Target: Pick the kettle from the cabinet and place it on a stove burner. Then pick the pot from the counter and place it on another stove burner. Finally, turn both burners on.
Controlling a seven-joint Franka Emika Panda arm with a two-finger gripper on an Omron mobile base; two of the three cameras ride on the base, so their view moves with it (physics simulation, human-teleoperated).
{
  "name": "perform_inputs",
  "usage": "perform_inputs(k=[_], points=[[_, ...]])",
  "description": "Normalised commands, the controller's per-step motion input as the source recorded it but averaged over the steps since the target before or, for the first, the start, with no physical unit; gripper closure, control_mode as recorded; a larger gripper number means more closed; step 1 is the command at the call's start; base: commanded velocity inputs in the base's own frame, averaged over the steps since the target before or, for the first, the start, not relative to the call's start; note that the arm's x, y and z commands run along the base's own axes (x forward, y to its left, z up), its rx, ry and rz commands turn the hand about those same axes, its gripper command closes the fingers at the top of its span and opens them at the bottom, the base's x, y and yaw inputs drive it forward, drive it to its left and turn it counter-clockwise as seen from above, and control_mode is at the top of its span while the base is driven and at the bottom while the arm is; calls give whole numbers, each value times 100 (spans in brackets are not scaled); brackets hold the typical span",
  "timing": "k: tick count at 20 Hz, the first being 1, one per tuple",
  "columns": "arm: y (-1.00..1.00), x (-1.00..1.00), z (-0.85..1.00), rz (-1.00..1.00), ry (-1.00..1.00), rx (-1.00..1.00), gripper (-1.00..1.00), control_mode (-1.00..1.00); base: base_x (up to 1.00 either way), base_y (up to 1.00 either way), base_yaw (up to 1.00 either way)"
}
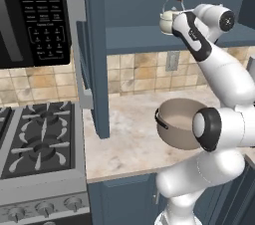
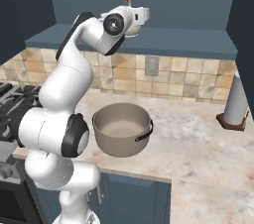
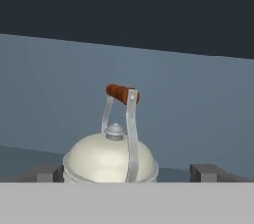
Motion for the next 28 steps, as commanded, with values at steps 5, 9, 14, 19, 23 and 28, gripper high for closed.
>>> perform_inputs(k=[5,9,14,19,23,28], points=[[-3,25,0,0,0,0,-100,-100,0,0,0],[-3,22,0,0,0,0,-100,-100,0,0,0],[0,24,0,0,0,0,-100,-100,0,0,0],[0,26,0,0,0,0,-100,-100,0,0,0],[0,25,0,0,0,0,-100,-100,0,0,0],[0,11,0,1,0,0,-100,-100,0,0,0]])
